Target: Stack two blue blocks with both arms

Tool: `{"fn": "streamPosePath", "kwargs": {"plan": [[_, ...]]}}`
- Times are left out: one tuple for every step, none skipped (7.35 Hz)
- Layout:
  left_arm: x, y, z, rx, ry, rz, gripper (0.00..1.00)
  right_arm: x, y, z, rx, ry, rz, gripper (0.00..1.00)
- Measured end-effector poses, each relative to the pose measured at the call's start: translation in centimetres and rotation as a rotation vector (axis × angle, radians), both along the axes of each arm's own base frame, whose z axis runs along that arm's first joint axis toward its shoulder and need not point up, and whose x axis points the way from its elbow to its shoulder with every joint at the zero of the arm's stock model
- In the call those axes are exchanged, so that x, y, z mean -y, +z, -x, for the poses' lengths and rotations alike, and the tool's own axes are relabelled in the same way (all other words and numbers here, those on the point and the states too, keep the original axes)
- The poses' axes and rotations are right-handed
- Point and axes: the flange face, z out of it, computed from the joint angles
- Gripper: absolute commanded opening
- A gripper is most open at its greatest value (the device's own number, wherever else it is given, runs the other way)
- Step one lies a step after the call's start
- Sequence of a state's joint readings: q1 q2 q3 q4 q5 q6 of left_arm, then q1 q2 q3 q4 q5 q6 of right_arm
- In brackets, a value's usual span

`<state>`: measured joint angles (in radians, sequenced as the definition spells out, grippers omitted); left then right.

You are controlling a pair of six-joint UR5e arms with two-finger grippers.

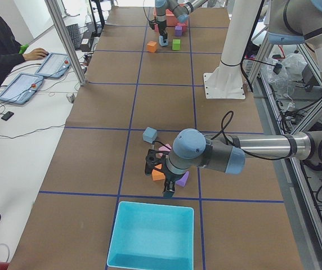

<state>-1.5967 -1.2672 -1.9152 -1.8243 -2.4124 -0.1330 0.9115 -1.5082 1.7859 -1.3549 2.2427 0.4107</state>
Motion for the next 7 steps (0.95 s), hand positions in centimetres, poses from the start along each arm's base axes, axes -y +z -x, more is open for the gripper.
{"fn": "streamPosePath", "kwargs": {"plan": [[3.2, -2.5, -2.5, -0.019, 0.007, 0.003, 0.98, 1.8, -4.1, -0.8, 0.024, 0.019, 0.036, 0.48], [6.0, -5.2, -5.8, -0.037, 0.026, 0.004, 0.98, 3.2, -8.9, -0.9, 0.028, 0.038, 0.067, 0.48], [8.2, -7.9, -9.8, -0.044, 0.055, 0.001, 0.98, 4.2, -13.9, 0.2, 0.025, 0.065, 0.105, 0.48], [9.6, -10.2, -14.2, -0.034, 0.082, -0.006, 0.98, 4.2, -18.2, 2.5, 0.024, 0.097, 0.143, 0.48], [10.4, -12.2, -19.3, -0.008, 0.109, -0.016, 0.98, 3.4, -21.7, 5.8, 0.020, 0.122, 0.167, 0.48], [10.6, -13.7, -23.9, 0.017, 0.138, -0.023, 0.98, 2.2, -24.5, 9.2, 0.014, 0.145, 0.185, 0.48], [10.7, -15.2, -27.7, 0.037, 0.171, -0.026, 0.98, 1.0, -27.0, 12.5, 0.009, 0.170, 0.201, 0.48]]}}
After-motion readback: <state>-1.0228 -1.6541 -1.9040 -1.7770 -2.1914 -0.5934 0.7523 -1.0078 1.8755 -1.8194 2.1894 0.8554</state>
